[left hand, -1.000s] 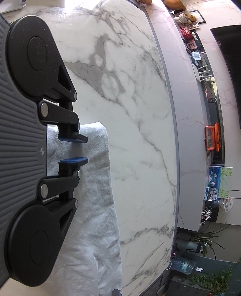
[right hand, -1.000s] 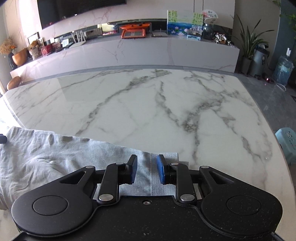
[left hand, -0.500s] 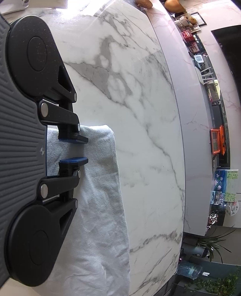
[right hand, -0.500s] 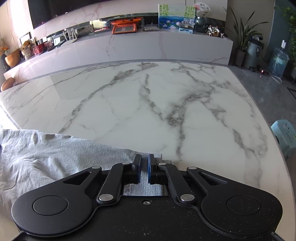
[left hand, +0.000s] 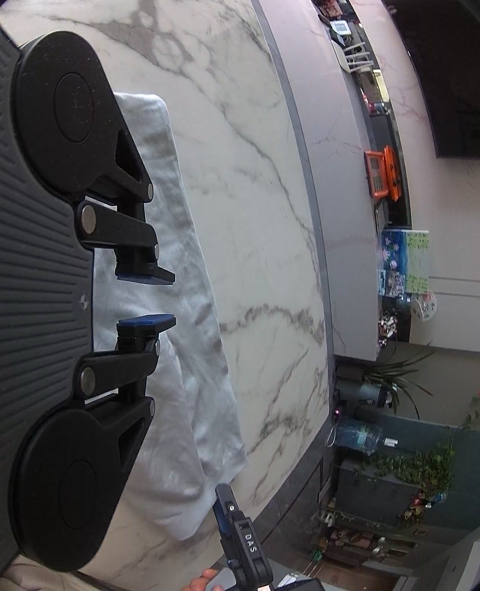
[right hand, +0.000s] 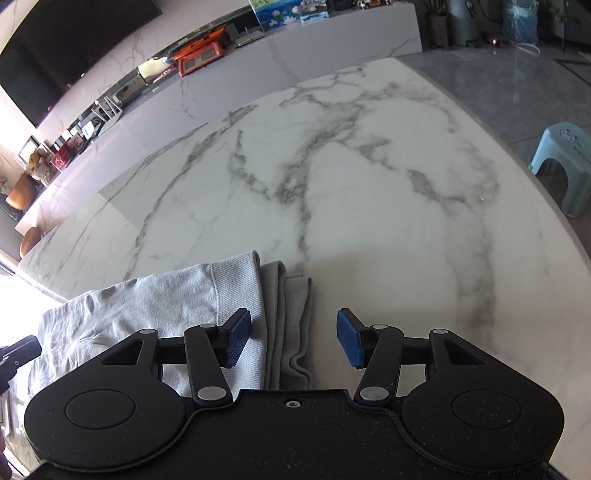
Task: Fold clothes
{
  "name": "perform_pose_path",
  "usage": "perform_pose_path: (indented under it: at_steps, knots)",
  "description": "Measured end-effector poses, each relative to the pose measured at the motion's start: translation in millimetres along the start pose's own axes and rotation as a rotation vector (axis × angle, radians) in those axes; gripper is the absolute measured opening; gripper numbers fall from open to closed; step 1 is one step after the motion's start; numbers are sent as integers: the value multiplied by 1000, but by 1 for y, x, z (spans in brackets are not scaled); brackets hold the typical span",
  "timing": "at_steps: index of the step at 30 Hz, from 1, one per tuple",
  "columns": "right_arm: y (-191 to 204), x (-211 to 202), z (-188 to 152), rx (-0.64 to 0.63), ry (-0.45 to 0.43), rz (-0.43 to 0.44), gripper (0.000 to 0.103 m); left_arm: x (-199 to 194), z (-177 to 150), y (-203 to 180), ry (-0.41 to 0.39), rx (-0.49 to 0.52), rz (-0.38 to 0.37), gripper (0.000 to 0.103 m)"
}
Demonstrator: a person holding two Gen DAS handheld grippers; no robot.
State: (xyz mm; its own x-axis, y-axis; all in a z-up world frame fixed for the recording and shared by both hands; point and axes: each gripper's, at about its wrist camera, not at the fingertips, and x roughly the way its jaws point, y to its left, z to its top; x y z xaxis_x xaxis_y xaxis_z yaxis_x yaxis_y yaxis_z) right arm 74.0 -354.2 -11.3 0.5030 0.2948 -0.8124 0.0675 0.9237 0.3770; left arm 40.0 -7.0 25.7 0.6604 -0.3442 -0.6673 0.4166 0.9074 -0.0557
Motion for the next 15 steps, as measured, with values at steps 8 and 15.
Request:
perform_pose_path:
  at_steps: [8, 15]
  knots:
    - [4, -2, -6, -30, 44, 45, 43, 24, 4, -34, 46, 60, -46, 16]
    - [3, 0, -6, -41, 73, 73, 32, 46, -4, -44, 150, 68, -44, 16]
